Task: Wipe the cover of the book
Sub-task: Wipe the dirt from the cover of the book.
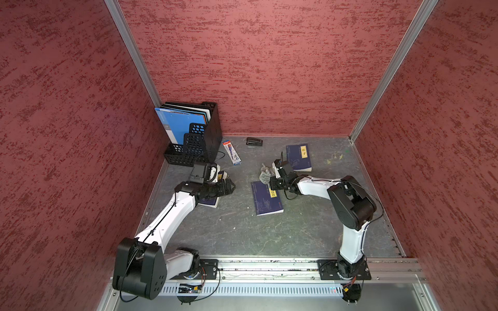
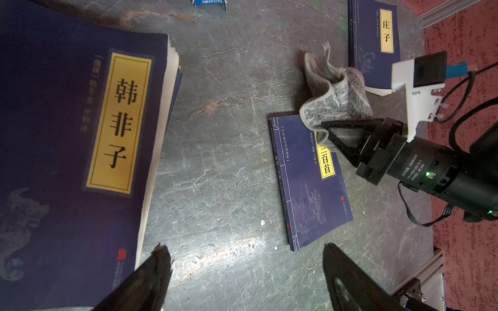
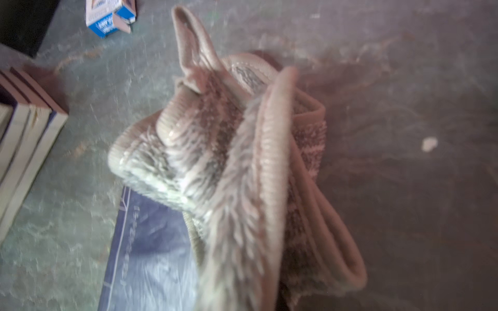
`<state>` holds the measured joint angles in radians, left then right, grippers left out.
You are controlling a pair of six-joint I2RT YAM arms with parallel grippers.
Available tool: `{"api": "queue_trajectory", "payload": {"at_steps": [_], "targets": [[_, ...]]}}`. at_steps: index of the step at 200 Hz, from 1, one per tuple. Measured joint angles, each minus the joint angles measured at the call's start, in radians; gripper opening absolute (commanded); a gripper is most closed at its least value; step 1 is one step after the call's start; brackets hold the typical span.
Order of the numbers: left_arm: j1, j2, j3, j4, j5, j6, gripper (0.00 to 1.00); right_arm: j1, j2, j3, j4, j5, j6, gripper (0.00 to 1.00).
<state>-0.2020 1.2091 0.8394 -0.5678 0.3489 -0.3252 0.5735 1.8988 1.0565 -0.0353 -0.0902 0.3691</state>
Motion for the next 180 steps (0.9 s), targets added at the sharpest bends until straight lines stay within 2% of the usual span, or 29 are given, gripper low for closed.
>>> {"api": "queue_trajectory", "payload": {"at_steps": [48,82,105,154,180], "targets": [[0.0,0.017,0.0,0.0,-0.001,0.001,0.89,0.125,-0.216,-0.259,0.006,-0.017,0.045,0.11],[0.0,0.022,0.0,0.001,-0.004,0.001,0.9,0.161,-0.291,-0.344,0.014,-0.043,0.085,0.12],[0.0,0.022,0.0,0.001,-0.007,0.001,0.9,0.153,-0.246,-0.291,-0.001,-0.044,0.076,0.11],[0.0,0.021,0.0,0.0,-0.008,0.001,0.89,0.058,0.016,0.016,0.006,-0.064,-0.001,0.11],[0.0,0.021,0.0,0.0,-0.01,0.001,0.9,0.051,0.051,0.066,-0.005,-0.068,-0.038,0.11]]}}
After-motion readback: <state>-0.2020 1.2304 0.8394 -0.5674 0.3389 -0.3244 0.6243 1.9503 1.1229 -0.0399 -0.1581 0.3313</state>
